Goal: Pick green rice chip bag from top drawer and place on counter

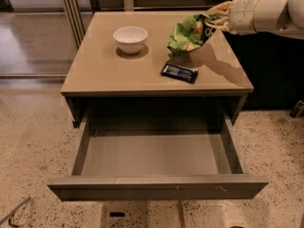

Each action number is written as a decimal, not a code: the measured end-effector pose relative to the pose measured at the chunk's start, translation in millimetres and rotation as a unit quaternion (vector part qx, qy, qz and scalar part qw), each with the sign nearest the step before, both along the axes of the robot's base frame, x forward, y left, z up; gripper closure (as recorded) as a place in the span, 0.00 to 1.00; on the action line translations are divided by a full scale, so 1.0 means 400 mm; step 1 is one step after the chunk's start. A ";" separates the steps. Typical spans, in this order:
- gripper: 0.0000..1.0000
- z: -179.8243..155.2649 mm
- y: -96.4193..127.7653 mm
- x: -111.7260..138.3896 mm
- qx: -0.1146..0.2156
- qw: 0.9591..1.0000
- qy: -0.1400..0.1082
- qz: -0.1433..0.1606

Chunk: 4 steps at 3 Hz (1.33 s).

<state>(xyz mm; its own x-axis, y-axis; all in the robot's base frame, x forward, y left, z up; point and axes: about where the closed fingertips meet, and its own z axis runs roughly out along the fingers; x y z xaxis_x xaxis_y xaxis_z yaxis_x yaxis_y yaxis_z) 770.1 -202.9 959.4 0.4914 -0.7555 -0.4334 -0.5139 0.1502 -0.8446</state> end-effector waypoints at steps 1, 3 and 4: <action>1.00 -0.061 0.000 0.032 -0.001 1.000 0.016 0.010; 0.81 -0.061 0.000 0.032 -0.001 1.000 0.016 0.010; 0.58 -0.061 0.000 0.032 -0.001 1.000 0.016 0.010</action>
Offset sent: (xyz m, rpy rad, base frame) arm 0.0162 -0.0097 -0.0339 -0.0138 0.0509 0.0174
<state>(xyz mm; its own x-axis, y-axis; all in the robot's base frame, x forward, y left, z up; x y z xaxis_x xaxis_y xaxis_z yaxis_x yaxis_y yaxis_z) 782.9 -202.9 934.8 0.4929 -0.7462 -0.4474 -0.5434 0.1376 -0.8281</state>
